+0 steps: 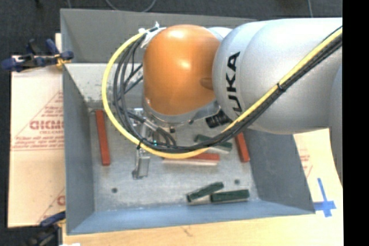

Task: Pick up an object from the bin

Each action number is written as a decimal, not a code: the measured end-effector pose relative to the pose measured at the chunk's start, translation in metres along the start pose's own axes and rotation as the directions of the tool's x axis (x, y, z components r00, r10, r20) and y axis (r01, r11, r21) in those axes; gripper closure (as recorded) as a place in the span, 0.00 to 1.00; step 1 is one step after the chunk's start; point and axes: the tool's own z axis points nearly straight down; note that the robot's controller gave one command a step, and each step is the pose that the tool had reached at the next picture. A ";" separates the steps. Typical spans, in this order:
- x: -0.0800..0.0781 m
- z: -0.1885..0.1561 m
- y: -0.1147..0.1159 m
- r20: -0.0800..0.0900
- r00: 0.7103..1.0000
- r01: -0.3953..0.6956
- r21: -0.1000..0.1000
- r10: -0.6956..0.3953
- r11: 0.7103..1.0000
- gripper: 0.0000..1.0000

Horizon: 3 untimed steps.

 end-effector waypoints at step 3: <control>-0.070 0.147 -0.219 0.006 0.979 -0.205 0.002 0.205 0.979 0.00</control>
Offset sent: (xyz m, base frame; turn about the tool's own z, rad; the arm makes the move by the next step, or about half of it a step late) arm 0.0517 -0.0367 -0.1378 0.0801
